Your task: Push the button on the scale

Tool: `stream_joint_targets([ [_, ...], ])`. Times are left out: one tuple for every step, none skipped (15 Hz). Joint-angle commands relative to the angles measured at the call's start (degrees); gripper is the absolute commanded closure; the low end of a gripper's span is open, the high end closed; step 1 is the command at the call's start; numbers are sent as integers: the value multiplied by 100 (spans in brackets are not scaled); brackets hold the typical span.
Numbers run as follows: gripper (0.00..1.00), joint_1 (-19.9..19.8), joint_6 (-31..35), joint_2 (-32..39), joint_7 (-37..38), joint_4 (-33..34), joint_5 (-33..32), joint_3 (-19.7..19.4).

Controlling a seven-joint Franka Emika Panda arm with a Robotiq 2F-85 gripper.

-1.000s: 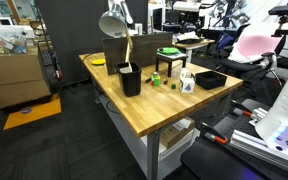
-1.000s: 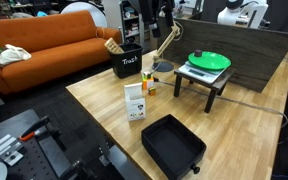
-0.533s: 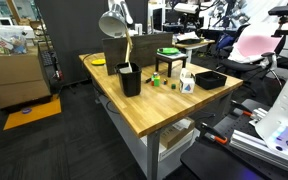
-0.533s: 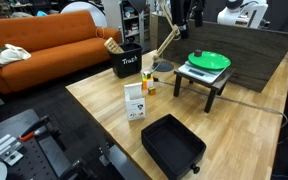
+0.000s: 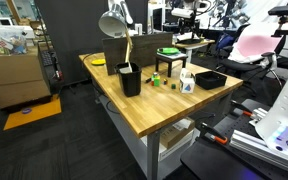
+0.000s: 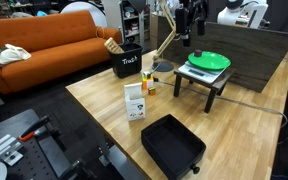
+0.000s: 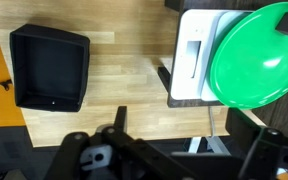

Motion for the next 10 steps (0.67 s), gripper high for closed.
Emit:
stream_joint_targets([
  [0, 147, -14, 3, -46, 13, 57, -167],
  [0, 147, -14, 2, -46, 12, 57, -168],
  [0, 147, -14, 3, -46, 10, 57, -170],
  [0, 152, -26, 30, 10, 40, 46, -192],
  [0, 155, -19, 78, 7, 87, 50, -213],
  [0, 159, -8, 128, 10, 123, 40, -240],
  [0, 153, -9, 191, -4, 170, 46, -265],
  [0, 150, -19, 248, -4, 216, 43, -291],
  [0, 139, -16, 330, -18, 277, 56, -320],
  [5, 125, -11, 402, -63, 330, 108, -333],
])
